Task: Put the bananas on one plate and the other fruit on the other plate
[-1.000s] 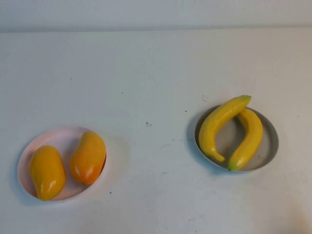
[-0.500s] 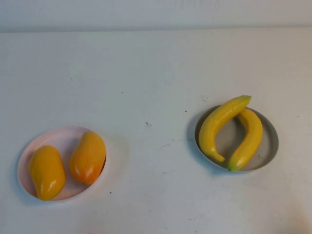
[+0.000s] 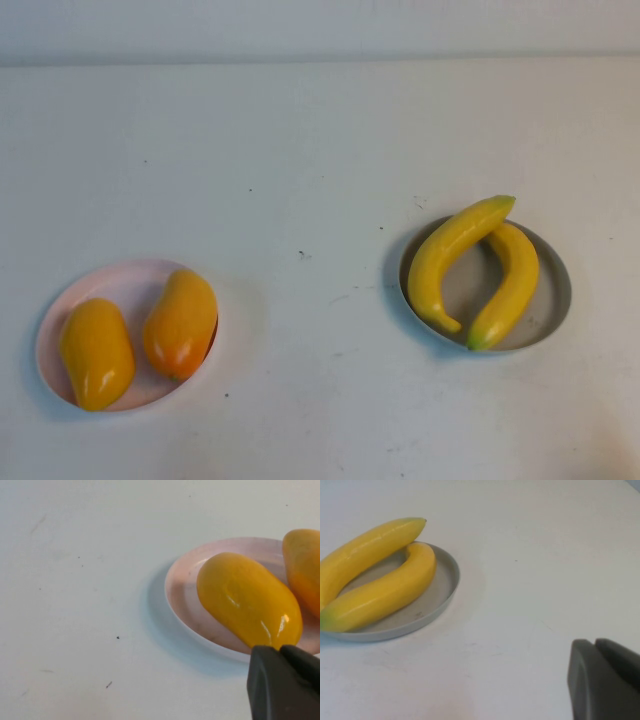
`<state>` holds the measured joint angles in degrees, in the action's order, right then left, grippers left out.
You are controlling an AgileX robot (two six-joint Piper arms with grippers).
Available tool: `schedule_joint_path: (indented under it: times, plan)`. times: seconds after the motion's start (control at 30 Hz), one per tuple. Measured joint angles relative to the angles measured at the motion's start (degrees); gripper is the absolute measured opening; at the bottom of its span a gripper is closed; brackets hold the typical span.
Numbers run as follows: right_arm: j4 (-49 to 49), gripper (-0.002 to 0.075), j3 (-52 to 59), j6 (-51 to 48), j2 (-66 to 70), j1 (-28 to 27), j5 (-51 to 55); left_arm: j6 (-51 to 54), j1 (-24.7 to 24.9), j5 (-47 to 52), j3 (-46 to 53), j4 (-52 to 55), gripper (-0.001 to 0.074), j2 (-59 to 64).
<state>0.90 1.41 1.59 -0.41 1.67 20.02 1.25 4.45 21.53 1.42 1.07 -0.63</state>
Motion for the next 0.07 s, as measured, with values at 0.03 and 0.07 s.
schedule_joint_path:
  times: [0.03, 0.07]
  plan:
    - [0.0, -0.0015, 0.0, 0.0, 0.0, 0.0, 0.0, 0.0, 0.0, 0.0, 0.0, 0.0, -0.0001, 0.0]
    - [0.0, -0.0015, 0.0, 0.0, 0.0, 0.0, 0.0, 0.0, 0.0, 0.0, 0.0, 0.0, -0.0001, 0.0]
